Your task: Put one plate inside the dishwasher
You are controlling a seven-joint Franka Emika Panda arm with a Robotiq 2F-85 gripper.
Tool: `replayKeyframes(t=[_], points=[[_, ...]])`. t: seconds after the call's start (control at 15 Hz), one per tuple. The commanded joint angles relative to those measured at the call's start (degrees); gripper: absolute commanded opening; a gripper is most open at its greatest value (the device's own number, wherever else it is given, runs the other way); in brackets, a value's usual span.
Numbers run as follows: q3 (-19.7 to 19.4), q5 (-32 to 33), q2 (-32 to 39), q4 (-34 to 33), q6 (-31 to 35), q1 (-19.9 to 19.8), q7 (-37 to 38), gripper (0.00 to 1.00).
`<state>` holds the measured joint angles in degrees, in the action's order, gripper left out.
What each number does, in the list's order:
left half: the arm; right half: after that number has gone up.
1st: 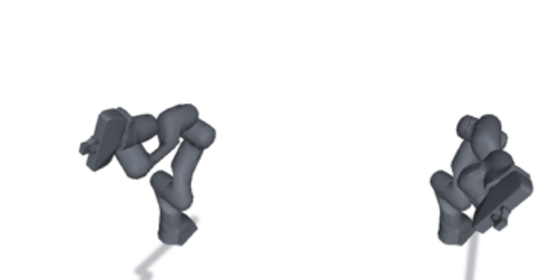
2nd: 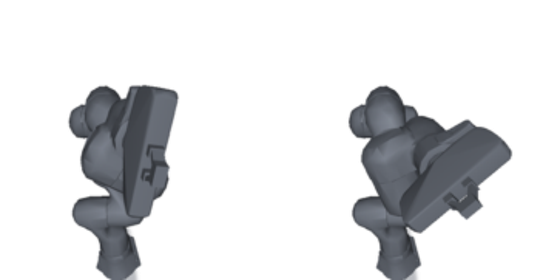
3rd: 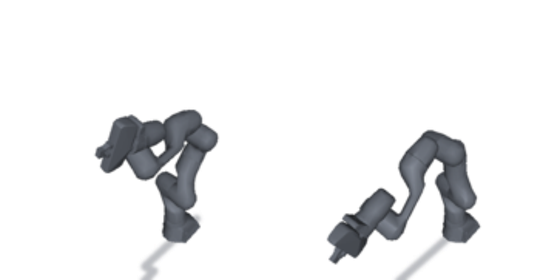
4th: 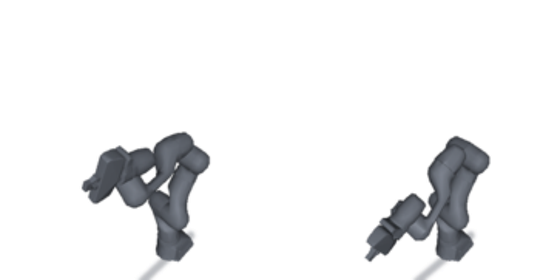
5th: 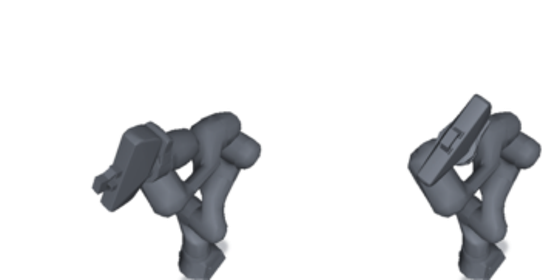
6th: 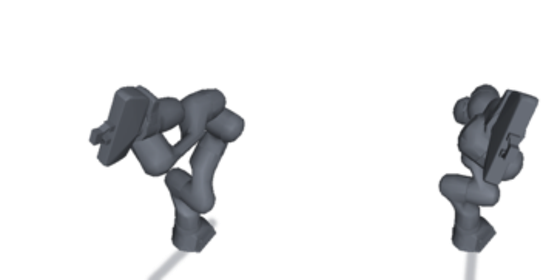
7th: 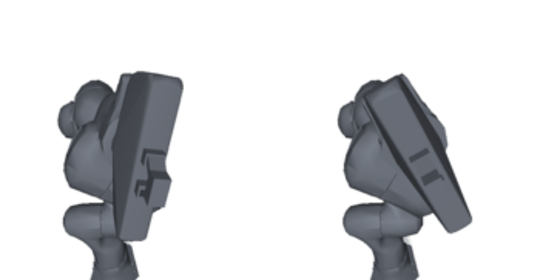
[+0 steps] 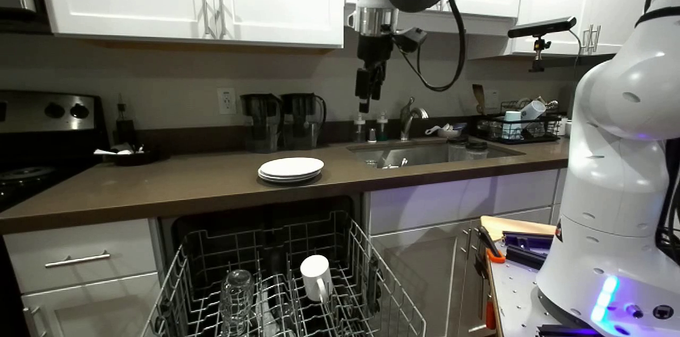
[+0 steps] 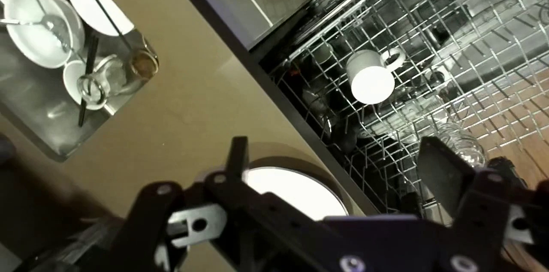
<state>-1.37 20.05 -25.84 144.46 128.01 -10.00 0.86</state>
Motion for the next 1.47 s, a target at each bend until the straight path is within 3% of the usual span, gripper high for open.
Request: replayKeyframes(t=[0.0, 0.53, 1.07, 1.2, 1.4], points=[[1.2, 6.5, 12.6, -9.7, 0.9, 1.0, -3.0, 1.00], [1.0, 23.6, 30.5, -23.6, 2.6, 5.2, 0.5, 1.00], [0.0, 27.3, 42.5, -33.4, 3.4, 9.9, 4.4, 1.00], [-0.3, 29.2, 44.4, -34.3, 2.7, 10.9, 4.9, 1.00], [-0.2, 26.9, 43.8, -33.0, 3.0, 10.8, 3.3, 1.00]])
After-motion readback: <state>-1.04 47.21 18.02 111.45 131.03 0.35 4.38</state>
